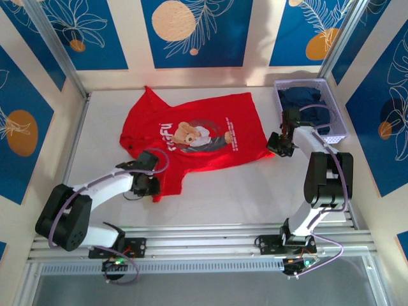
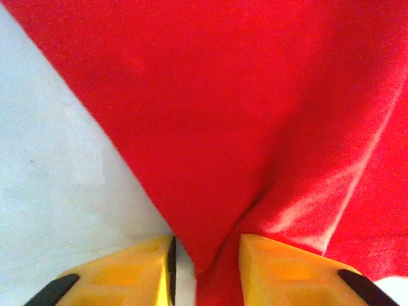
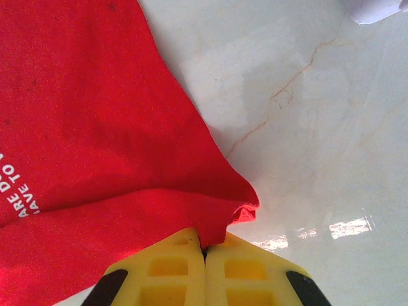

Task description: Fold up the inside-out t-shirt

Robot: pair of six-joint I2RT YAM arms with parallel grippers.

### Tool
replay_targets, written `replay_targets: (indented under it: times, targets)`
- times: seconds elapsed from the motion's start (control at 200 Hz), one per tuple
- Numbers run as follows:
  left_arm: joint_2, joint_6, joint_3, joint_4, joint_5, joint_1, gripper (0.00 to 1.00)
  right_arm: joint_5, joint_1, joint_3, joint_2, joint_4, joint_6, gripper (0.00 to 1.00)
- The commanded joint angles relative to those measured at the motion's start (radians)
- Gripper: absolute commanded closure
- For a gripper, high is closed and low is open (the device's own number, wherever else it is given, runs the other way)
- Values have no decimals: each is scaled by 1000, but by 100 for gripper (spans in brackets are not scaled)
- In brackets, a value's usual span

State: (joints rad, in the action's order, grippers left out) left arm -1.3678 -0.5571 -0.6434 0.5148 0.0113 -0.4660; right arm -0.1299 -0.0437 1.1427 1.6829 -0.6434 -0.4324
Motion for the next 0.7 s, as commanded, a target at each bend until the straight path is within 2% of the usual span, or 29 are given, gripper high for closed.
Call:
replay_targets:
  times: [0.0, 0.16, 0.425, 0.535, 0.65, 0.695]
  targets:
    - [-33, 21, -28, -87, -45, -13, 84, 31, -2, -14, -20, -8, 17, 100]
    - [20, 59, -102, 53, 42, -12, 100, 33, -3, -12, -26, -13, 23, 100]
    - [111, 85, -234, 272, 118, -34, 100, 41, -2, -10, -15, -13, 27, 100]
    - [124, 89, -249, 316, 134, -42, 100, 44, -3, -6, -10, -16, 29, 100]
    - [114, 93, -235, 317, 172, -42, 90, 49, -1, -5, -7, -16, 30, 100]
    - [104, 90, -226, 311, 193, -42, 84, 49, 0, -3, -5, -17, 30, 100]
